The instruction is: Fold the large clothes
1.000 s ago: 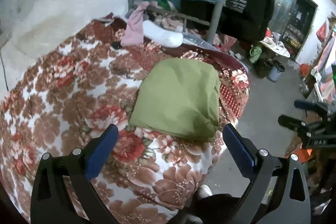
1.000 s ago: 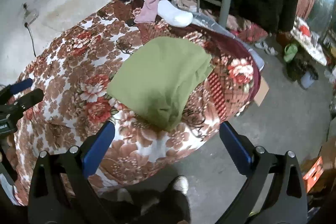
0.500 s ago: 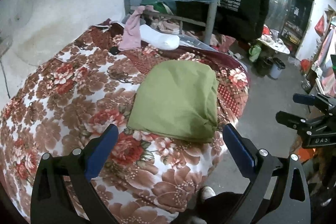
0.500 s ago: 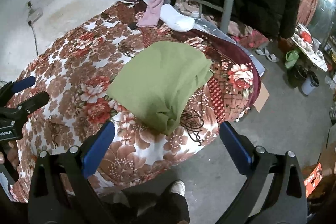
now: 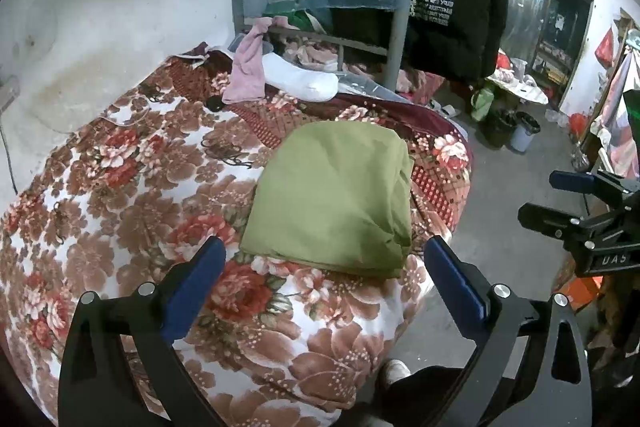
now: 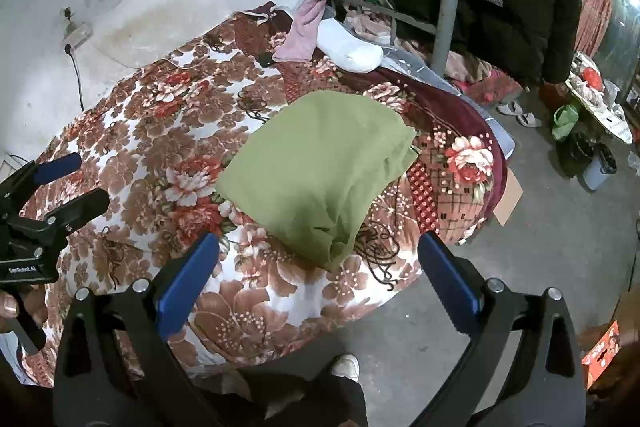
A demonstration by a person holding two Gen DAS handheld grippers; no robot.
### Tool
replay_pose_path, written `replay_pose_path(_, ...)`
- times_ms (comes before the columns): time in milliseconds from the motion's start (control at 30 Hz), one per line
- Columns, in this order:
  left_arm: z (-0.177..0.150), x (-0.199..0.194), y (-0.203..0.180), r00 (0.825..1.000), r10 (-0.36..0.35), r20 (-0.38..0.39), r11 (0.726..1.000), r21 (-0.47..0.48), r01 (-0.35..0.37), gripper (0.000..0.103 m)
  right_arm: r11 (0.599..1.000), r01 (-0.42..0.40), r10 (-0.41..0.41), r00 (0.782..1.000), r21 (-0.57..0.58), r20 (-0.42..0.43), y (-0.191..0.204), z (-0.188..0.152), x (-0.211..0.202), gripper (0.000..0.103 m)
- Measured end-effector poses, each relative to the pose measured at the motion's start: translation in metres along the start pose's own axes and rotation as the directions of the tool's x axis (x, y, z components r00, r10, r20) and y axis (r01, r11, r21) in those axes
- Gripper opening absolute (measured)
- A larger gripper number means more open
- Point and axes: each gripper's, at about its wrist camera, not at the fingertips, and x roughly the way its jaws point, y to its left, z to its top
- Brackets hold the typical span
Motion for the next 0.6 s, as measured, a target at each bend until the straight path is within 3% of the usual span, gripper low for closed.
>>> replay_pose_path(600, 0.014, 0.009, 0.002, 1.0, 0.005, 0.006, 1.0, 0.013, -0.005, 0.097, 0.998, -0.017, 0.019, 0.999, 0.065, -0.03, -0.013, 0.007, 0.017, 0.098)
